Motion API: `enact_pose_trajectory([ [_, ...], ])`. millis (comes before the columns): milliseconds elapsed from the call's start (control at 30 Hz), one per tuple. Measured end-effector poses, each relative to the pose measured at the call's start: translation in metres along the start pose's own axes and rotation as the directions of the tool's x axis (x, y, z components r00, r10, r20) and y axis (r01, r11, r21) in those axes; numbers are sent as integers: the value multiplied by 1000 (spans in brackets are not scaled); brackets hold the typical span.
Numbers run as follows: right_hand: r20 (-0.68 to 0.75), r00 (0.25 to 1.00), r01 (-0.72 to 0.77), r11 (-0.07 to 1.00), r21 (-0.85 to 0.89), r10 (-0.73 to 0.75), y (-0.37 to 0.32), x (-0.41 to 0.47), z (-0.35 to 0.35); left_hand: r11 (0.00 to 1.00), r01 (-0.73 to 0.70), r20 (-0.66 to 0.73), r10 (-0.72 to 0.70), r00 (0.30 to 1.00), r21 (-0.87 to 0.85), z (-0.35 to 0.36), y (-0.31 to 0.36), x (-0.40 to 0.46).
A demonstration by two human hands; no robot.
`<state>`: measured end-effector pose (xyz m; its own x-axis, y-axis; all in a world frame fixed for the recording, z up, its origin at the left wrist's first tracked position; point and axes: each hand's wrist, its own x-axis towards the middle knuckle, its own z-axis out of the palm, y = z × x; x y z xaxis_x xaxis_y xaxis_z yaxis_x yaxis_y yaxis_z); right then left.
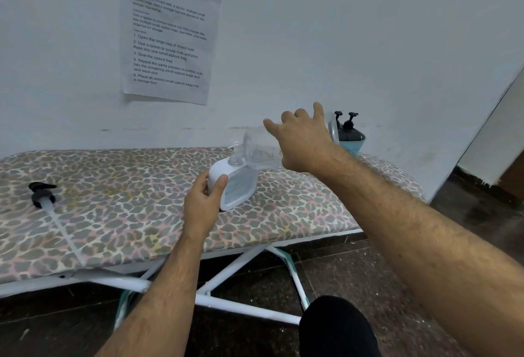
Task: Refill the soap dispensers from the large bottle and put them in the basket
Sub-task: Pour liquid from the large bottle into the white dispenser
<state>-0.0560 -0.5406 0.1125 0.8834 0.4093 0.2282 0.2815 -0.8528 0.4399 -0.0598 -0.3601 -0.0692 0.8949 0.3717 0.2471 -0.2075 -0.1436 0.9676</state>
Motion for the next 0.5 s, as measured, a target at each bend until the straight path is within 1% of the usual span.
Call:
enact_pose_trajectory([
  [500,-43,999,12,1000,-25,-13,0,1,3,1000,8,15,-8,1000,0,-1,3,-2],
])
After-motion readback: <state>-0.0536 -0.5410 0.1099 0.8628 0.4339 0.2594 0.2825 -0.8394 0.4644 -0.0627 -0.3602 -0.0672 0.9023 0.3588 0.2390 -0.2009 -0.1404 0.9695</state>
